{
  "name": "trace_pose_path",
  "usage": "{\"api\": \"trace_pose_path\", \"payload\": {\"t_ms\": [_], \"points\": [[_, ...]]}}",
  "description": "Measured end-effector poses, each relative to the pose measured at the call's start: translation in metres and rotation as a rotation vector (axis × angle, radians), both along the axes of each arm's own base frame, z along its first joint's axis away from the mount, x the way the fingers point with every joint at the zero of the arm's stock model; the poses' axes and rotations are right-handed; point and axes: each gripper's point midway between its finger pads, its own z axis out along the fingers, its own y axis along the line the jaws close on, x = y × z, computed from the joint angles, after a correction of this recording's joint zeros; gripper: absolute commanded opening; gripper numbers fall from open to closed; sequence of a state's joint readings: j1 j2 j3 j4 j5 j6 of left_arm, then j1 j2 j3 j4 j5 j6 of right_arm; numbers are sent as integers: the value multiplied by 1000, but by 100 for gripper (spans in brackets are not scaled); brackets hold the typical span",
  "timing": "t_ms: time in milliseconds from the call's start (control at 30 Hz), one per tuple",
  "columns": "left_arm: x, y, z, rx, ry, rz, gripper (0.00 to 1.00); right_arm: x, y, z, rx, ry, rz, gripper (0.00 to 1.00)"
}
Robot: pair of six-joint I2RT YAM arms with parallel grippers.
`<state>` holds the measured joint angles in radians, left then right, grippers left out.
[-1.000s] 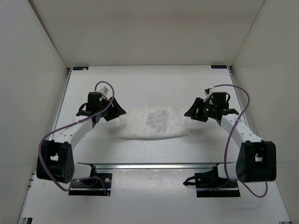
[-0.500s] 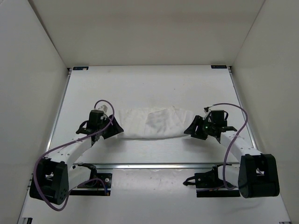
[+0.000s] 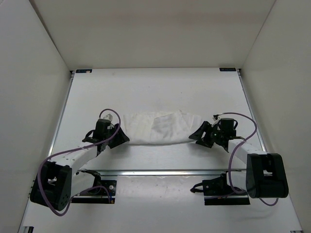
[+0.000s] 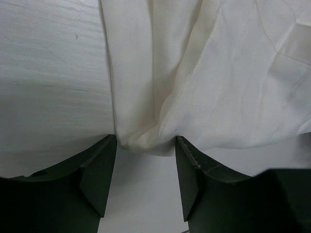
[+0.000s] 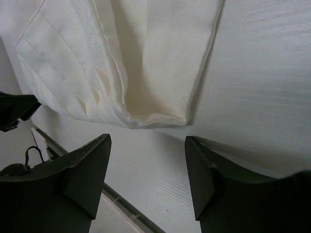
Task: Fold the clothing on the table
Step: Fold the skirt
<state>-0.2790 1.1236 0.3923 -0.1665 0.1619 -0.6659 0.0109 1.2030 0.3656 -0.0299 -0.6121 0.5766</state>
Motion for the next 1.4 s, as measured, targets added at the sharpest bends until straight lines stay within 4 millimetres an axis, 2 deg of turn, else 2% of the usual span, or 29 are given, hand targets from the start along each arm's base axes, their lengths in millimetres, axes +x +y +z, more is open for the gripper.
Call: {"api": "trace_pose_path", "payload": {"t_ms": [100, 133, 167, 200, 233, 267, 333, 367, 567, 733, 833, 1000, 1133, 1267, 1400], "points": [[0, 0, -5, -3, -1, 14, 39, 5, 4, 0, 35, -4, -1, 57], [1, 0, -7, -3, 1, 19, 34, 6, 5, -1, 42, -7, -2, 54], [1, 0, -10, -2, 6, 21, 25, 8, 6, -1, 47, -11, -6, 51], [2, -1, -11, -7, 7, 24, 15, 9, 6, -2, 50, -14, -11, 39], [3, -1, -12, -8, 4, 27, 9, 9, 5, -4, 52, -15, -17, 29], [4, -2, -13, -9, 3, 23, 0, 9, 5, -7, 50, -11, -25, 26], [5, -4, -14, -18, -5, 20, 0, 7, 4, -13, 50, 17, -39, 5], [6, -5, -14, -19, -8, 19, 0, 7, 4, -15, 47, 22, -41, 1], [7, -6, -13, -21, -15, 16, 0, 9, 1, -14, 33, 12, -53, 0], [6, -9, -9, -28, -30, 4, 0, 15, -4, 1, -10, -32, -48, 0], [2, -19, -7, -37, -34, -20, 0, 25, -9, 21, -52, -81, -44, 0], [1, -40, -6, -68, -42, -57, 0, 51, -12, 74, -153, -201, 12, 0], [5, -55, -12, -73, -23, -81, 0, 64, 2, 107, -215, -272, 120, 0], [14, -72, -11, -82, -34, -104, 0, 68, 23, 113, -270, -275, 243, 0], [18, -76, -12, -98, -44, -100, 0, 73, 50, 114, -294, -257, 358, 0]]}}
